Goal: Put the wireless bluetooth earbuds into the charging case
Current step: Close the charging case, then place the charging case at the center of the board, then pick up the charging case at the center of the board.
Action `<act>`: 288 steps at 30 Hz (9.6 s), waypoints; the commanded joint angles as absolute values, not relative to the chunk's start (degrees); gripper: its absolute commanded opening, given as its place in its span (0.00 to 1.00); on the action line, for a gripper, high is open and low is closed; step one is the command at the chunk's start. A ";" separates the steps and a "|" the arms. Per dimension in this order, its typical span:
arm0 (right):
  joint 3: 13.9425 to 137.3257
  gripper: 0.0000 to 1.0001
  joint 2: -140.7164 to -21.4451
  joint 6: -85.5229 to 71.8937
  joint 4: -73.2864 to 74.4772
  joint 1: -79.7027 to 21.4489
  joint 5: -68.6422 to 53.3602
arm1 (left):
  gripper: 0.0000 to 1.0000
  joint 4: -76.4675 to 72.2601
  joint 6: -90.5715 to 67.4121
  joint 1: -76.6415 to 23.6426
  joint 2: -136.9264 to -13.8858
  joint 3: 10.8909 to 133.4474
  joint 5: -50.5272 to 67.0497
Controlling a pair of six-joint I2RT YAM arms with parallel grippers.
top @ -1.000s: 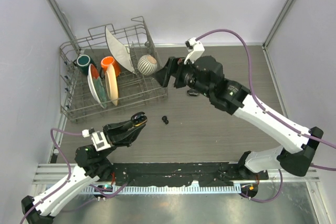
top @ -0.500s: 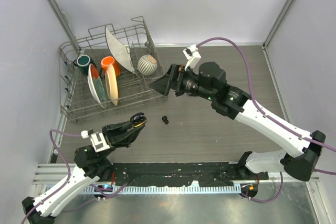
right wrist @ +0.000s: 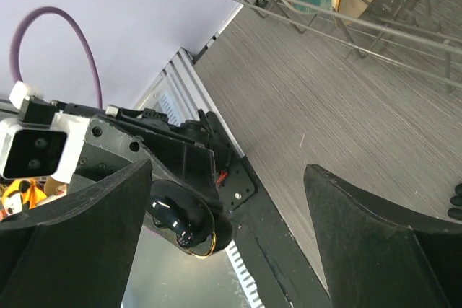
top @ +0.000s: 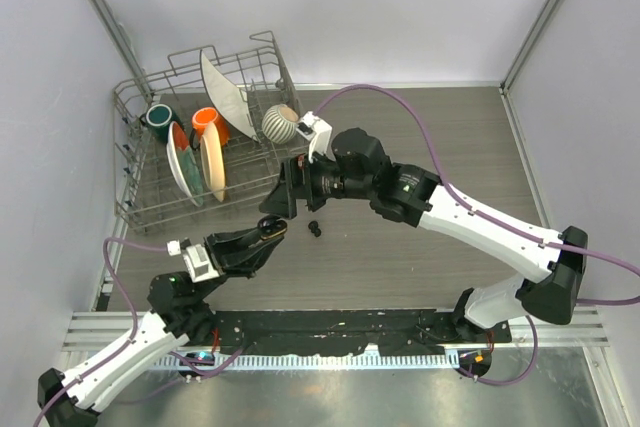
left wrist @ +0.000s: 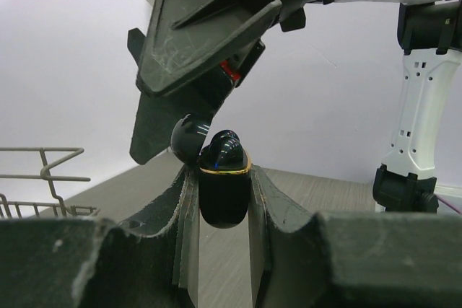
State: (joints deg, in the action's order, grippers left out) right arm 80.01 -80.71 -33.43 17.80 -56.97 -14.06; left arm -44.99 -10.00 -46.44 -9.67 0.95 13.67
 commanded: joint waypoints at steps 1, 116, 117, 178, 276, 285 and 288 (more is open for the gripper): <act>83.06 0.91 -80.68 -29.45 22.14 -58.35 -11.97 | 0.00 -49.83 -9.23 -46.58 -10.90 -0.09 13.18; 52.14 0.93 -70.49 -10.92 9.18 -27.17 8.35 | 1.00 21.65 -53.19 -46.50 -15.02 23.46 -13.58; 49.86 0.94 -70.23 -8.55 0.70 -26.55 6.78 | 1.00 20.40 -52.91 -46.58 -16.25 24.16 -12.58; 67.85 0.79 -111.71 40.34 11.60 -15.64 -31.02 | 1.00 12.83 -46.58 -46.58 -13.26 24.70 -0.62; 51.58 0.90 -51.15 -4.89 -7.92 -64.42 10.53 | 0.00 -15.99 -38.41 -46.49 -23.31 23.30 1.51; 63.66 0.89 -64.06 -52.63 8.72 -48.80 -9.18 | 0.00 -23.99 -29.46 -46.58 -15.30 17.67 -0.97; 55.59 0.88 -62.33 -65.17 -5.77 -46.85 -16.43 | 0.00 -25.40 -25.95 -46.58 -14.50 17.23 -0.36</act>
State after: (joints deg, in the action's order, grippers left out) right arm 63.00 -63.13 -37.45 4.32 -49.71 -2.66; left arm -18.31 -33.01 -46.61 -15.62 17.61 0.47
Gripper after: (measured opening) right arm 0.890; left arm 0.292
